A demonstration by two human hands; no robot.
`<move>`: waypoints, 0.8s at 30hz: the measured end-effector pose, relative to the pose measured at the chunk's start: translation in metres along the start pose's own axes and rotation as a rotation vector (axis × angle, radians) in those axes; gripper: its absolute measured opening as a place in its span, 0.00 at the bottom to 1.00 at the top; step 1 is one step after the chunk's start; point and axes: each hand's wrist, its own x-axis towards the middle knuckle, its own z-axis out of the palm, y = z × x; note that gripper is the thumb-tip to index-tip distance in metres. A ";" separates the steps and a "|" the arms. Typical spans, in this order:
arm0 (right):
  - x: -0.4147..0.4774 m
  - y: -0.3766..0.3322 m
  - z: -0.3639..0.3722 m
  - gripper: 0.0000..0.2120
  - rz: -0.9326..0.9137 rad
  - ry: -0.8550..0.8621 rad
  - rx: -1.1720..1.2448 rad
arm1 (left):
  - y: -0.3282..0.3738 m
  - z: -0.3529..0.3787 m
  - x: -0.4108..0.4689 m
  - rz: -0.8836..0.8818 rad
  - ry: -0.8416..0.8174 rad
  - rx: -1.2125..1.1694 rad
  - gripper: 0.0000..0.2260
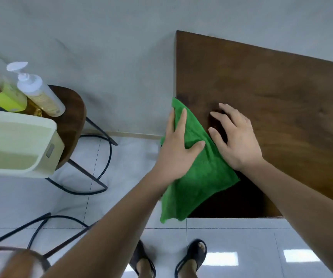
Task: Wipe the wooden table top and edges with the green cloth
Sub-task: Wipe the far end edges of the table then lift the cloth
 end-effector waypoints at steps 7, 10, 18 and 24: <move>0.003 0.002 0.002 0.24 0.122 0.052 0.038 | 0.013 -0.024 0.122 -0.015 0.002 0.080 0.43; 0.003 0.003 0.002 0.26 0.126 0.035 0.059 | 0.020 -0.033 0.163 -0.024 0.000 0.112 0.44; 0.005 0.002 -0.002 0.28 0.173 -0.016 0.056 | 0.018 -0.040 0.193 -0.033 0.001 -0.017 0.44; 0.003 0.000 -0.003 0.27 0.170 0.004 0.083 | 0.008 -0.021 0.111 -0.013 0.010 -0.099 0.41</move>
